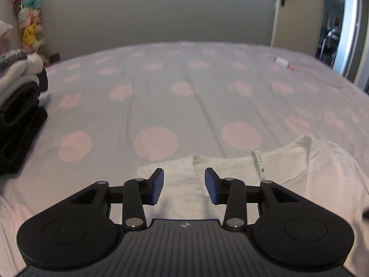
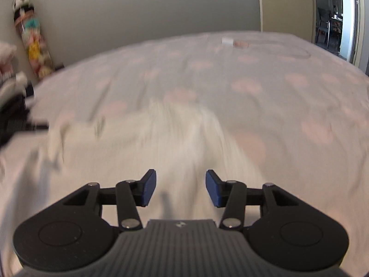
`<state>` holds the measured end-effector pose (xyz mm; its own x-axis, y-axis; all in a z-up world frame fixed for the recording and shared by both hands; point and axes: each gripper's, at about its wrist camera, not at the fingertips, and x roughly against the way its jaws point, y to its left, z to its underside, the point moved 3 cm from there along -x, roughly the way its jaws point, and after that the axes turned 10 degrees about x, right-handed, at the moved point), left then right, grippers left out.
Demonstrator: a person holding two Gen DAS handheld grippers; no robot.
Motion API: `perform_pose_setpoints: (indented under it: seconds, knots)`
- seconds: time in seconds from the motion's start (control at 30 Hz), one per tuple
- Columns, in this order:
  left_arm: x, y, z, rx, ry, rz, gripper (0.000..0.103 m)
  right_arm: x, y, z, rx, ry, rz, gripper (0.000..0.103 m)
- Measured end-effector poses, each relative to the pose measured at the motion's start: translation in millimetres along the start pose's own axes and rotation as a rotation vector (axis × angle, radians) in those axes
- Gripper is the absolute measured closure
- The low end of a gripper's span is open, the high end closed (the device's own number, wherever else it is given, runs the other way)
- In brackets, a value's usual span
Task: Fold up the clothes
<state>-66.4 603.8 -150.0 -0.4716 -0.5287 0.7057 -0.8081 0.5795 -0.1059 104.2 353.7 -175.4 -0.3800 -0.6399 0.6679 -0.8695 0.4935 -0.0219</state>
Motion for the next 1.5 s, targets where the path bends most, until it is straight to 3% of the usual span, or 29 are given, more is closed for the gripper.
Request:
perform_pose_setpoints:
  seconds: [0.13,0.17,0.2,0.23,0.3,0.4,0.57,0.63,0.7,0.8,0.9,1.07,1.2,1.37,1.43,1.5]
  knots:
    - [-28.0,-6.4,-2.3,0.003,0.054,-0.062,0.057,-7.8,5.4,16.4,0.087,0.005,0.094,0.052]
    - [-33.6,-7.0,-2.5,0.007,0.062,-0.074,0.065,-11.0,6.0,16.1,0.086,0.001,0.081,0.052]
    - [-39.3,-7.6,-2.7,0.010,0.070,-0.086,0.082,-13.3,6.4,14.4,0.083,-0.003,0.067,0.052]
    - [-44.9,-8.2,-3.0,0.014,0.078,-0.098,0.088,-15.4,6.2,12.5,0.076,-0.009,0.057,0.052]
    - [-56.0,-9.5,-3.6,0.020,0.094,-0.121,0.095,-18.3,4.6,10.5,0.067,-0.013,0.036,0.050]
    - [-68.2,-18.1,-8.3,-0.029,0.093,-0.152,0.096,-20.9,0.6,9.5,0.046,-0.009,0.010,0.047]
    - [-75.7,-31.2,-10.2,-0.111,0.095,-0.211,0.096,-22.5,-2.8,7.1,0.006,0.000,-0.030,0.045]
    - [-65.0,-34.1,-12.3,-0.151,0.086,-0.214,0.087,-21.6,-1.1,6.6,0.018,0.000,-0.030,0.045]
    - [-45.5,-33.1,-15.4,-0.166,0.074,-0.208,0.068,-19.1,-1.2,5.8,0.011,0.001,-0.038,0.045]
    - [-8.3,-27.6,-17.3,-0.162,0.071,-0.201,0.062,-13.3,0.1,3.3,0.001,-0.001,-0.065,0.044]
    - [34.7,-21.5,-3.5,-0.175,0.111,-0.203,0.062,-5.0,5.2,1.0,0.008,-0.014,-0.091,0.040]
    - [100.3,-13.8,59.4,-0.142,0.244,-0.184,0.062,7.2,8.4,-4.4,0.001,-0.029,-0.125,0.039]
    - [152.8,-7.9,109.9,-0.115,0.349,-0.168,0.050,17.0,11.0,-8.8,-0.005,-0.041,-0.152,0.038]
    - [177.5,-9.9,175.5,-0.085,0.446,-0.186,0.050,27.7,11.4,-14.6,-0.040,-0.047,-0.177,0.038]
    - [180.2,-8.0,190.6,-0.073,0.459,-0.213,0.052,34.5,14.2,-15.2,-0.041,-0.053,-0.192,0.038]
    - [181.9,-3.0,197.2,-0.042,0.471,-0.209,0.079,41.4,18.1,-14.7,-0.027,-0.060,-0.205,0.038]
